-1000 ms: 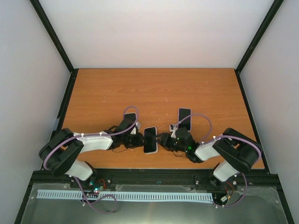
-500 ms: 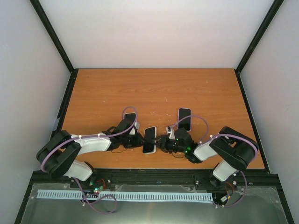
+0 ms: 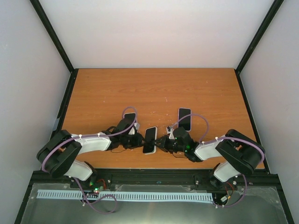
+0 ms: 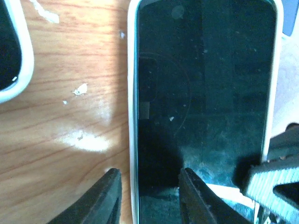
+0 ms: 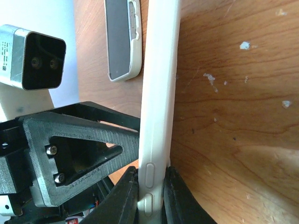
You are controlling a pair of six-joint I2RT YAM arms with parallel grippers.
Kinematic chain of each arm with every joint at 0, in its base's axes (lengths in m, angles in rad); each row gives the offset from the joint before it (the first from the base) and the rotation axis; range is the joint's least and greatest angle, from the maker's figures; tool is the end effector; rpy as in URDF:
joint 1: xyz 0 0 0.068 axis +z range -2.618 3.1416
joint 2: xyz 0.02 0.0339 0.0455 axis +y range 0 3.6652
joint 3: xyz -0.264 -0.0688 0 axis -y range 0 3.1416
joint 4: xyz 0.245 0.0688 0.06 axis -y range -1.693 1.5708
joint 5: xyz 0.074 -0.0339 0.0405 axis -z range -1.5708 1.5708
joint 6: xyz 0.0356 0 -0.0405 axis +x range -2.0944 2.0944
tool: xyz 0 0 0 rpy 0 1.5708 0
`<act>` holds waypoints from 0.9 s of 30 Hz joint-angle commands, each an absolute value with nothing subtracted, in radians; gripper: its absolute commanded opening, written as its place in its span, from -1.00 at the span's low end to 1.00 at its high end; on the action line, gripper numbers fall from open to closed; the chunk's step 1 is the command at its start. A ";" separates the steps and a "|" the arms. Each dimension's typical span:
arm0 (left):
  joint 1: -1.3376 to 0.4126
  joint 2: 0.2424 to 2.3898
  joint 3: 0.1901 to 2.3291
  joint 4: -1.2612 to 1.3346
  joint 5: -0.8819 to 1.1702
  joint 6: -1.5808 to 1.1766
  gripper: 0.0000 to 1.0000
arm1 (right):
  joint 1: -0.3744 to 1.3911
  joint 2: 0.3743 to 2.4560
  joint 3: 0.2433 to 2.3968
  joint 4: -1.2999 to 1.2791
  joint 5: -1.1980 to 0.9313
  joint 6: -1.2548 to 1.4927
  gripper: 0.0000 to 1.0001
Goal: Put the phone into the phone case
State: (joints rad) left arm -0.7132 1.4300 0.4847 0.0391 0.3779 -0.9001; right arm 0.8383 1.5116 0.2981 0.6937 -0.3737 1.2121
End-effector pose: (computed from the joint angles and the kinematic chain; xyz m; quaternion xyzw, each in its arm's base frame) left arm 0.1737 -0.1677 0.1271 -0.0256 0.9301 -0.3542 0.0935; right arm 0.1503 0.1866 0.1153 0.0664 0.8525 0.5047 0.1184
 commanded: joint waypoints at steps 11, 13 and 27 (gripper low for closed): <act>-0.492 1.067 0.459 0.007 0.751 -0.908 0.50 | 0.828 1.294 0.254 0.887 -0.409 1.348 -0.81; -0.488 1.017 0.458 0.018 0.777 -0.922 0.61 | 0.827 1.233 0.261 0.878 -0.402 1.356 -0.81; -0.487 0.844 0.381 0.363 0.945 -1.139 0.59 | 0.827 1.068 0.283 1.030 -0.379 1.466 -0.78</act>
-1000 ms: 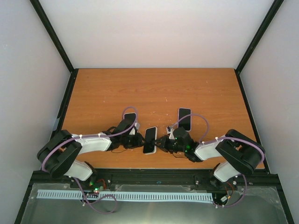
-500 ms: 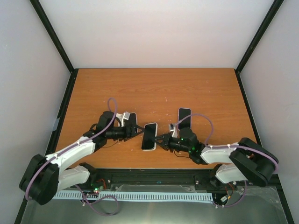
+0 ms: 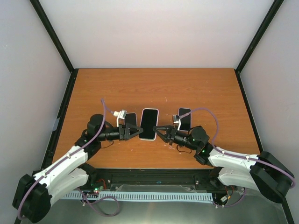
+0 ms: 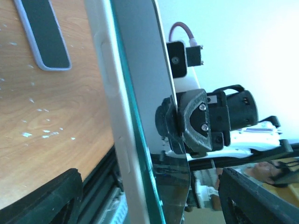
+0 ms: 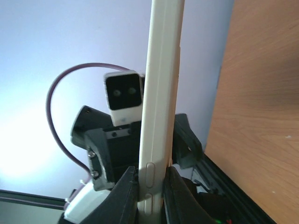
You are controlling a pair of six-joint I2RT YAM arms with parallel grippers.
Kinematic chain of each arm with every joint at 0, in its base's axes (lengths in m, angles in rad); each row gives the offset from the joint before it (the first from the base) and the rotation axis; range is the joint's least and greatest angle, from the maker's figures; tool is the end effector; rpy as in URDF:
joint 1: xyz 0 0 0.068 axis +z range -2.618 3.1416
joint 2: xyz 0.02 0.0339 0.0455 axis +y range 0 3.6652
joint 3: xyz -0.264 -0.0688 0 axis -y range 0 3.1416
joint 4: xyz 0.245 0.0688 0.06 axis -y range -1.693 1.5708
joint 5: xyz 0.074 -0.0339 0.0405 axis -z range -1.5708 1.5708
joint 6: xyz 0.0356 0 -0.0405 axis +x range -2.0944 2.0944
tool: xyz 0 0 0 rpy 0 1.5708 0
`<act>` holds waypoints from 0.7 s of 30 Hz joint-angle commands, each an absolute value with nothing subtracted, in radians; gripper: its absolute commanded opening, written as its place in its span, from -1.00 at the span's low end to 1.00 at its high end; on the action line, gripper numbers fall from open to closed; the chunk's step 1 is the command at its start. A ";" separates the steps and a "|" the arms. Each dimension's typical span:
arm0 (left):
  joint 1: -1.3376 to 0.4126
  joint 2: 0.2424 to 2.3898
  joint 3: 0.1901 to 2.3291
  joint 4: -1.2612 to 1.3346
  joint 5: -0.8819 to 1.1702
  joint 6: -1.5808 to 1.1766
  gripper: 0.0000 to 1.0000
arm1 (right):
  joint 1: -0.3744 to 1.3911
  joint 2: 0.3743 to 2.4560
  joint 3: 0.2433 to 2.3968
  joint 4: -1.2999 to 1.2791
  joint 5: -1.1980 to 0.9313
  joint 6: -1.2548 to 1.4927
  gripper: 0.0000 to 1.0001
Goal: Put the phone into the phone case
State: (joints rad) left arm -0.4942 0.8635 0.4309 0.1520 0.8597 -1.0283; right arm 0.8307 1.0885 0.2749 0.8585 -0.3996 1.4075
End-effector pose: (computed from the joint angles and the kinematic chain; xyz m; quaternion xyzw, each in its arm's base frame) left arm 0.1540 -0.1136 0.2390 0.0500 0.7667 -0.6181 0.1660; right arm 0.1355 0.1689 0.2153 0.0551 0.6901 0.6972 0.1858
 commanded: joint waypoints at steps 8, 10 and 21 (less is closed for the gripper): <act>-0.488 0.832 0.320 0.545 0.971 -1.240 0.11 | 0.827 1.070 0.273 1.061 -0.337 1.500 -0.79; -0.488 0.832 0.316 0.549 0.970 -1.245 -0.10 | 0.827 1.073 0.273 1.062 -0.334 1.505 -0.79; -0.488 0.857 0.339 0.498 0.937 -1.213 -0.95 | 0.828 1.097 0.264 1.022 -0.356 1.489 -0.63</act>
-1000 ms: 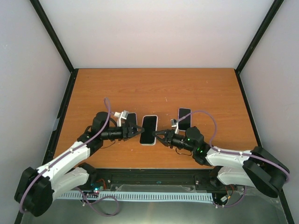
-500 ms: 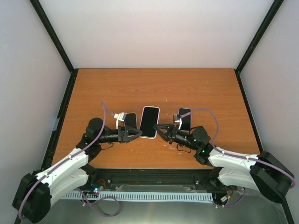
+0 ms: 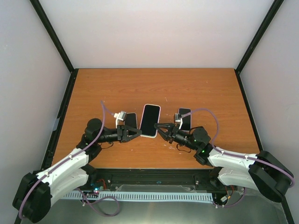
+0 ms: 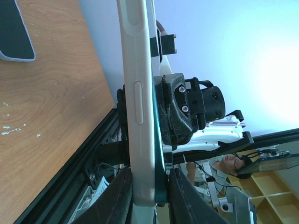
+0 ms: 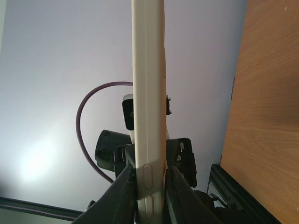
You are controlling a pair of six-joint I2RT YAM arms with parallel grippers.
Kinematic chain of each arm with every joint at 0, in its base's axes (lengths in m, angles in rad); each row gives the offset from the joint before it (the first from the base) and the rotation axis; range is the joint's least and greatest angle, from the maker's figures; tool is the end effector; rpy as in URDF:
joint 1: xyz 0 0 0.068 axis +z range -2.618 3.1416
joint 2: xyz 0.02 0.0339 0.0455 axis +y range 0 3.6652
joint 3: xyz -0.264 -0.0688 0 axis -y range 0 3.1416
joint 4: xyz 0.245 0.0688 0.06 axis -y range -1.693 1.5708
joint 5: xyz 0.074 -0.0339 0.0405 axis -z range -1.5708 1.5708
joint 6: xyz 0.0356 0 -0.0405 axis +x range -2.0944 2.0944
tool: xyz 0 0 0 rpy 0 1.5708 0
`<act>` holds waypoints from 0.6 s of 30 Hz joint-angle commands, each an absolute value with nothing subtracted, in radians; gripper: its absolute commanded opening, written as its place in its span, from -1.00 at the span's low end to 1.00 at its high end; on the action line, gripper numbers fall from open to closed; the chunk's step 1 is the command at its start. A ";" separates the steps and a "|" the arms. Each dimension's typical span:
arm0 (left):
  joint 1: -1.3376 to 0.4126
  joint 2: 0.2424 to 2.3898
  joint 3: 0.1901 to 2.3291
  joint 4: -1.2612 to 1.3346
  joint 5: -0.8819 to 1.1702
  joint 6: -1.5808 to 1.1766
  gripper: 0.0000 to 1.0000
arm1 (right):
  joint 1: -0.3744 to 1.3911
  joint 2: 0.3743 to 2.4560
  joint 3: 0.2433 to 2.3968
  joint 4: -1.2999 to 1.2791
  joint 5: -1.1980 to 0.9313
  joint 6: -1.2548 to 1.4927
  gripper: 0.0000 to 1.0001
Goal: Put the phone into the phone case
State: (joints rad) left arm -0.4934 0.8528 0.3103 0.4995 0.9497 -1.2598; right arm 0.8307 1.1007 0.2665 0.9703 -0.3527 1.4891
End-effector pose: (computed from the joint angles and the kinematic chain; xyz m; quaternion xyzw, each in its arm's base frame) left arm 0.1464 -0.1116 0.2332 0.0532 0.7139 -0.6841 0.1398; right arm 0.1365 0.1677 0.2223 0.0841 0.6552 0.7262 0.1906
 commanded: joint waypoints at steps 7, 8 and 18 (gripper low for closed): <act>-0.488 0.868 0.365 0.412 0.912 -1.164 -0.99 | 0.828 1.088 0.287 0.938 -0.368 1.460 -0.47; -0.488 0.868 0.368 0.406 0.911 -1.160 -0.99 | 0.828 1.091 0.294 0.924 -0.375 1.456 -0.58; -0.488 0.796 0.398 0.336 0.881 -1.142 -0.20 | 0.829 1.077 0.265 1.018 -0.388 1.495 -0.79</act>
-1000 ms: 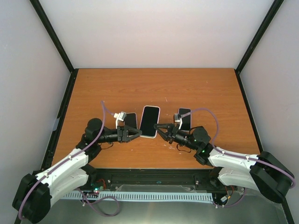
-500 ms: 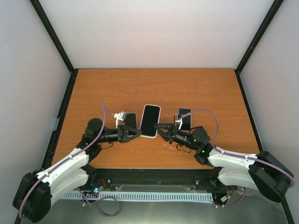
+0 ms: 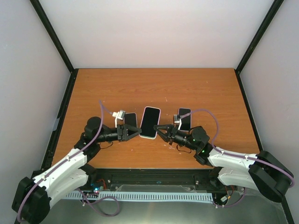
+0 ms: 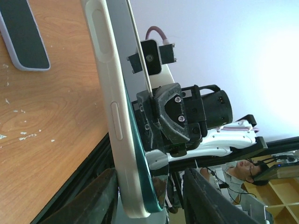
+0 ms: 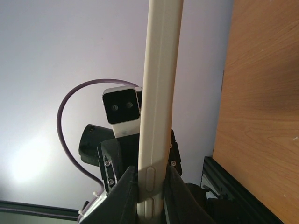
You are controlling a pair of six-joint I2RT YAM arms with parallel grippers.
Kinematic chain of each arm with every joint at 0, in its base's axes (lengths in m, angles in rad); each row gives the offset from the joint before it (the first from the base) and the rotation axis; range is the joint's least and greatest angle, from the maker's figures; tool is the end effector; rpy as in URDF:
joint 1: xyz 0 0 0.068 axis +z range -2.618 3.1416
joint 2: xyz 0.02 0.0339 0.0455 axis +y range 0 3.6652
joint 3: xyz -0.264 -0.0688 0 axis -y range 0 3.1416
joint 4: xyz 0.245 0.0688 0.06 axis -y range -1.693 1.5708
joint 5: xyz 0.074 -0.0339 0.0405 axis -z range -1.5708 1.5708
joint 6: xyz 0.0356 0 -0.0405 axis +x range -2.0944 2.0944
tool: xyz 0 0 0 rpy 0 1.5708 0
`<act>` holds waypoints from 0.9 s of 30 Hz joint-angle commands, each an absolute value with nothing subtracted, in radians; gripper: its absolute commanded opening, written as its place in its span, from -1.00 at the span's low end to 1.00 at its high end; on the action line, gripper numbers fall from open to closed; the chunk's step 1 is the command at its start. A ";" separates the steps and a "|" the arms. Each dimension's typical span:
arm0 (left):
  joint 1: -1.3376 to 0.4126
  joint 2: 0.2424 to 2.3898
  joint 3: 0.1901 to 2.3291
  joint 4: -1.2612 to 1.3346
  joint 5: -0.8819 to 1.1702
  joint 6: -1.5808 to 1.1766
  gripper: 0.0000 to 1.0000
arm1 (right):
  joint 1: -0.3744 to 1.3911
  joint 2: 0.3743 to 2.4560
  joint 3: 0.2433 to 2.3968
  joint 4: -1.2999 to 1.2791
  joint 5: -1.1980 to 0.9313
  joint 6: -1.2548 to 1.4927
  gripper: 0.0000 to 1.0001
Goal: Put the phone into the phone case
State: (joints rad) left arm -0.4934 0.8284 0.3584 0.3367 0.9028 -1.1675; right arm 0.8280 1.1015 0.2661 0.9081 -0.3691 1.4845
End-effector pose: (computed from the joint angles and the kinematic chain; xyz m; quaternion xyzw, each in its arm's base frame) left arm 0.1473 -0.1110 0.2378 0.0471 0.7341 -0.6589 0.1573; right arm 0.1369 0.1681 0.2153 0.0886 0.6770 0.7093 0.1756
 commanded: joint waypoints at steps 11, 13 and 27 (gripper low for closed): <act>-0.488 0.846 0.400 0.359 0.899 -1.132 -0.40 | 0.830 1.063 0.266 1.022 -0.394 1.504 -0.78; -0.487 0.858 0.399 0.358 0.899 -1.128 -0.78 | 0.830 1.066 0.268 1.022 -0.399 1.503 -0.76; -0.488 0.869 0.471 0.184 0.840 -1.031 -0.70 | 0.830 1.081 0.301 0.907 -0.426 1.435 -0.78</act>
